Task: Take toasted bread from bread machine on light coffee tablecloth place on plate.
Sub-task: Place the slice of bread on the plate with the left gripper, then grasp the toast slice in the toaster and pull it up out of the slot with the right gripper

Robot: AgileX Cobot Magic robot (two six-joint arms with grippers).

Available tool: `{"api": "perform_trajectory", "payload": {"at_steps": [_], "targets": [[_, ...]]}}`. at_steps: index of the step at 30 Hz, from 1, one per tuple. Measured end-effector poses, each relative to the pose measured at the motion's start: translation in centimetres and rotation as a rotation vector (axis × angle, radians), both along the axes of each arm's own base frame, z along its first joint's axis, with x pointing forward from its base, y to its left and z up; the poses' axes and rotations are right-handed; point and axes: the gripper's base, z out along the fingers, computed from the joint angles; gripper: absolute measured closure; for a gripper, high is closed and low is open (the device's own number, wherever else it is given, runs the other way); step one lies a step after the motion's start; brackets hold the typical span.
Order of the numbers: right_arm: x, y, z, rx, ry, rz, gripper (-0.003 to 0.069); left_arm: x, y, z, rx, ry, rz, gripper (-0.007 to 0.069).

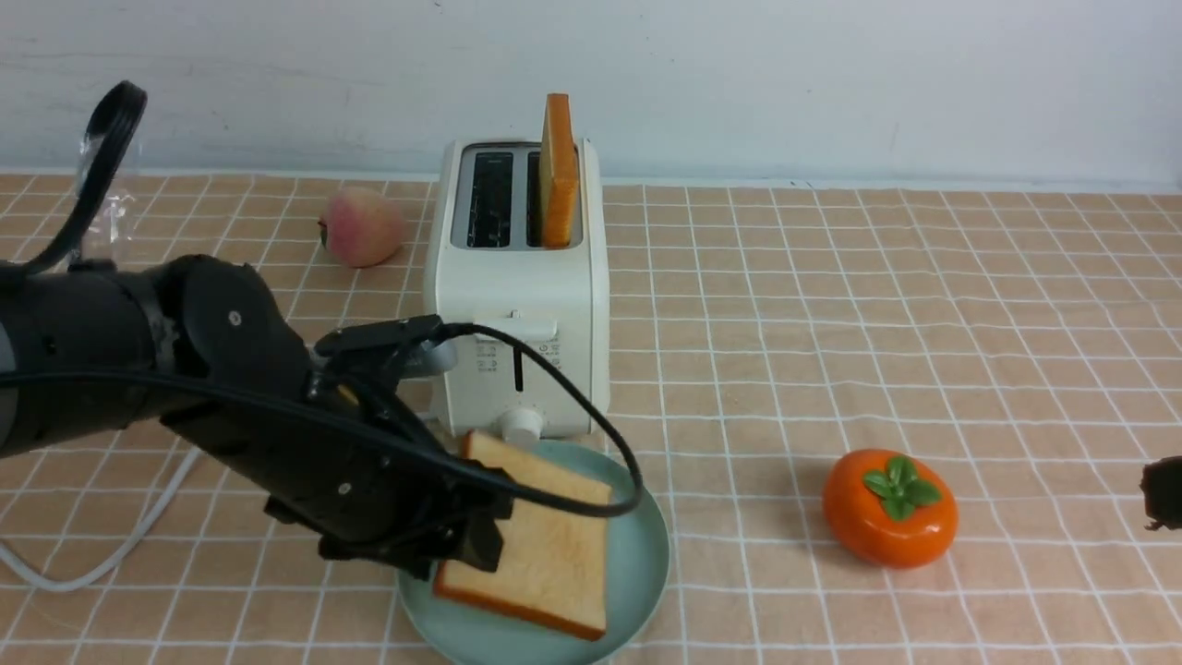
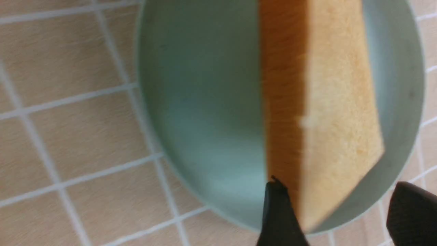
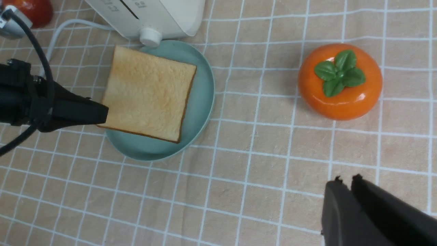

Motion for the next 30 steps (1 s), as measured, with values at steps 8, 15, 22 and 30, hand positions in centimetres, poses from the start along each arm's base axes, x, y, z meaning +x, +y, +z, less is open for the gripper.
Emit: {"api": "perform_trajectory", "payload": {"at_steps": [8,15,22,30], "targets": [[5.5,1.1,3.7,0.031,0.056,0.084,0.0515,-2.9,3.1,4.0,0.183,-0.018,0.107,0.0338],[11.6,7.8,3.6,-0.038,0.121,0.231,0.0473,-8.4,6.2,9.9,0.195,-0.192,0.187,0.0638],[18.8,15.9,2.9,-0.178,0.043,0.244,0.0249,-16.3,9.2,12.6,0.063,-0.416,0.251,0.0638],[26.1,21.4,0.5,-0.132,-0.045,0.227,0.0034,-21.3,11.1,10.4,0.023,-0.479,0.270,0.0638]]}}
